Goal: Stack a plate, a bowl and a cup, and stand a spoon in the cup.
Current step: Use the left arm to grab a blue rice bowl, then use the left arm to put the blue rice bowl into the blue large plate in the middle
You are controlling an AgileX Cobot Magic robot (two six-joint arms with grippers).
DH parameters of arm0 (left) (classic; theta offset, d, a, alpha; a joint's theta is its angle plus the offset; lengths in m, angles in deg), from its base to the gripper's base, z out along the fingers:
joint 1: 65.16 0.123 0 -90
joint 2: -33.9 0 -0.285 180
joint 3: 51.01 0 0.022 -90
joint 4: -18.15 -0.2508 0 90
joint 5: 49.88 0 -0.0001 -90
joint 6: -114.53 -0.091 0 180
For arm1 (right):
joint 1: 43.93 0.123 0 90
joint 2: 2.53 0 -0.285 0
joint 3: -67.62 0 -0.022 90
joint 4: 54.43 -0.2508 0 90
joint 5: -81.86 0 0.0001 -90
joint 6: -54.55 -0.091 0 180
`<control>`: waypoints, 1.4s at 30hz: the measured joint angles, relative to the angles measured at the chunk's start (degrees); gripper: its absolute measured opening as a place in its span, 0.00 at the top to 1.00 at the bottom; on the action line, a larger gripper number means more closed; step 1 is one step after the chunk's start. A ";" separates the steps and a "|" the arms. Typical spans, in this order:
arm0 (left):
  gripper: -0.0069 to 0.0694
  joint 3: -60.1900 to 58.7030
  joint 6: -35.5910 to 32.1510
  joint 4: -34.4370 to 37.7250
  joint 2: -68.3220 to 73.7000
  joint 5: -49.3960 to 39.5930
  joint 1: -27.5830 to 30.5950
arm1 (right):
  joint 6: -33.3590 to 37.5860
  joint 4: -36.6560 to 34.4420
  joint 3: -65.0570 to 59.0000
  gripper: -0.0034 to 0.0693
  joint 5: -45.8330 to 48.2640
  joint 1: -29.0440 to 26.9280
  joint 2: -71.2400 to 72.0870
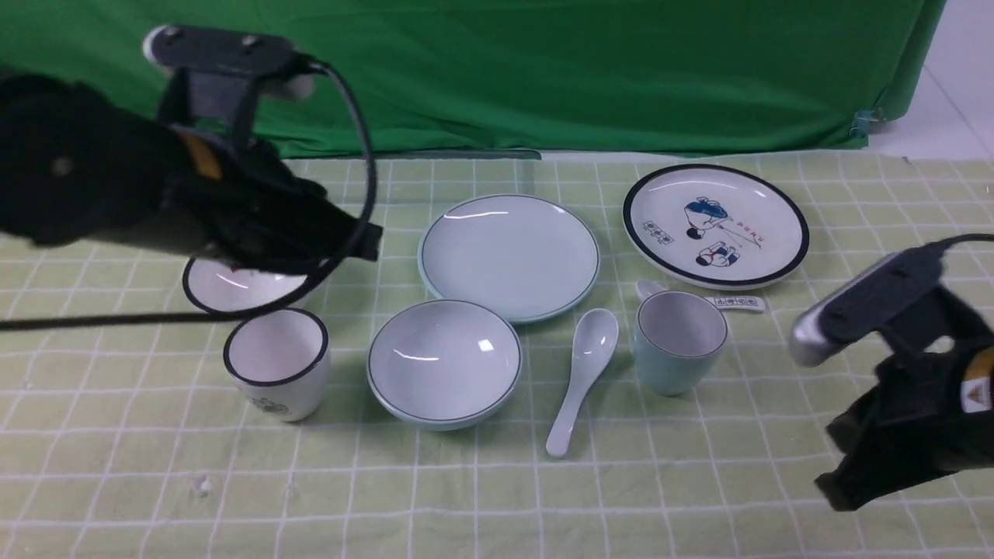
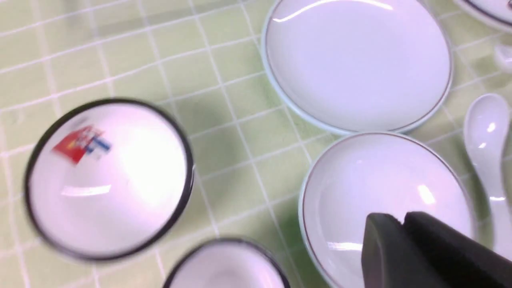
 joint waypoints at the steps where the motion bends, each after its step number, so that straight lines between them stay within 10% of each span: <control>1: 0.88 0.00 -0.42 0.06 0.01 -0.18 0.00 | 0.21 0.00 0.17 0.94 0.15 0.00 -0.30; 10: 0.44 20.78 -12.65 2.62 25.70 -12.78 0.00 | 3.33 -2.09 2.76 0.93 2.78 4.73 -7.22; 15: 0.37 25.67 -13.79 3.45 34.00 -16.54 0.00 | 3.37 -2.20 2.81 0.93 2.20 4.77 -7.22; 21: 0.54 26.26 -15.59 6.23 37.80 -17.57 0.00 | 3.44 -2.22 2.81 0.91 1.79 4.83 -7.22; 26: 0.89 27.81 -16.67 9.05 35.03 -21.22 0.10 | 3.44 -2.22 2.81 0.89 0.27 4.94 -7.22; 42: 0.92 32.28 -15.06 18.53 41.38 8.21 0.06 | 2.99 -2.26 2.81 0.86 -3.00 4.94 -7.24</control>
